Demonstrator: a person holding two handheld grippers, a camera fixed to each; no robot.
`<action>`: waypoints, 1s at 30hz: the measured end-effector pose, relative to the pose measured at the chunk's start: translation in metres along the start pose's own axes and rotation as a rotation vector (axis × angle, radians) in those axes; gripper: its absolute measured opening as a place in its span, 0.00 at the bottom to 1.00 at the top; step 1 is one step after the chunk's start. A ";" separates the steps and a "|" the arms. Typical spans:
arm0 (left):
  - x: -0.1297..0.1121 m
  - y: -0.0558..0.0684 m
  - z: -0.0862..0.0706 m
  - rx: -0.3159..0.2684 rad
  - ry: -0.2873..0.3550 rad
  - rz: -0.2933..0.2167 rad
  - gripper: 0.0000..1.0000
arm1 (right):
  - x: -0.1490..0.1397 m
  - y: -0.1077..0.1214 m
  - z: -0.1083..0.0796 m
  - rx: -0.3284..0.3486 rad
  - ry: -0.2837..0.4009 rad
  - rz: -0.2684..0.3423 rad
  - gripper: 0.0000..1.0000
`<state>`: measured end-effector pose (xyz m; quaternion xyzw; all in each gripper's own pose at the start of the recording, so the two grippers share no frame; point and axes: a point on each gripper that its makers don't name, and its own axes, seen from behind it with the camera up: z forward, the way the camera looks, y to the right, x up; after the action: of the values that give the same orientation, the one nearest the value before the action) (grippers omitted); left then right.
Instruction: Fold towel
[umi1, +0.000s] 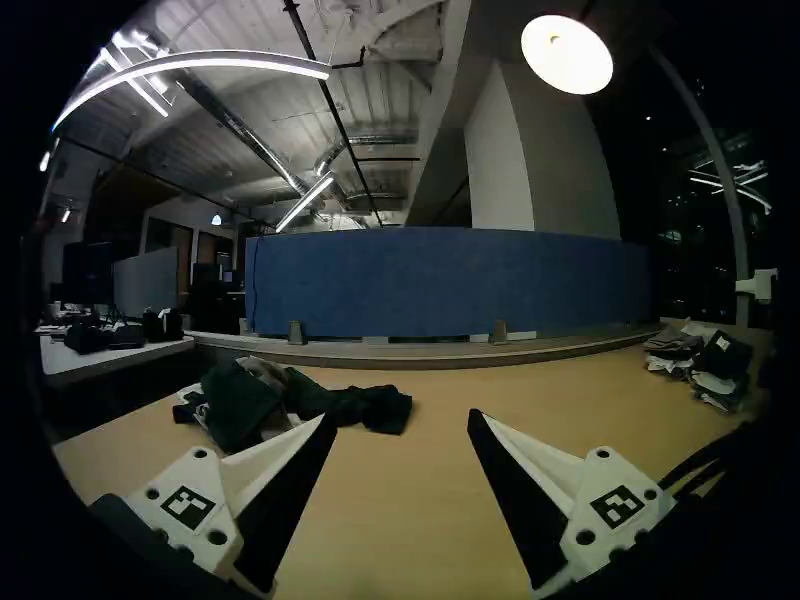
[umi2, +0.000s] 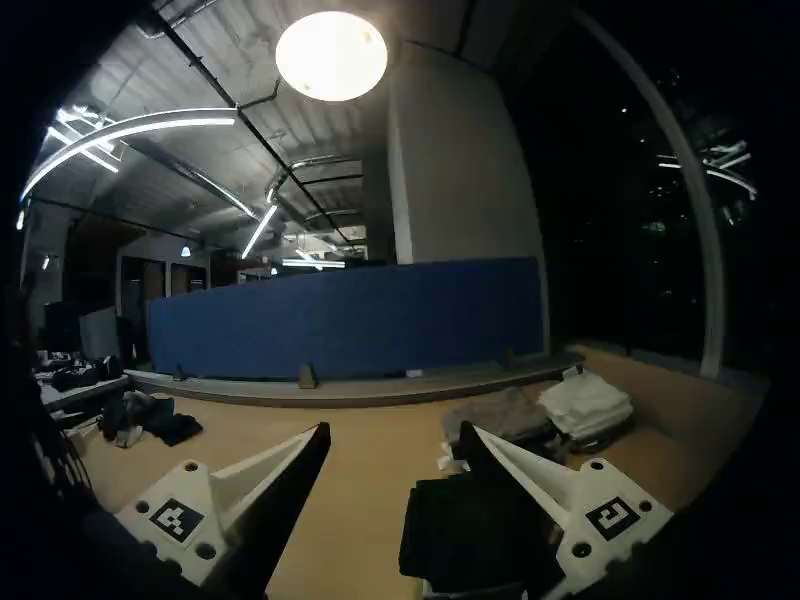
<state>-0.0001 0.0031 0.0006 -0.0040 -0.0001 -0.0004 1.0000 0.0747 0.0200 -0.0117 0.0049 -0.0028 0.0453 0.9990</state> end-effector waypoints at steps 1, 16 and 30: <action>0.000 0.000 0.000 0.000 0.000 0.000 0.97 | -0.004 0.002 0.000 0.000 0.004 0.000 1.00; 0.000 0.000 0.000 0.000 0.000 0.000 0.97 | -0.047 0.009 0.005 -0.004 0.028 -0.005 1.00; 0.000 0.000 0.000 0.000 0.000 0.000 0.97 | -0.063 0.007 0.012 0.007 0.033 -0.001 1.00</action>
<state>0.0003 0.0030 0.0003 -0.0039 -0.0001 -0.0003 1.0000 0.0111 0.0215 0.0003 0.0077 0.0140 0.0451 0.9989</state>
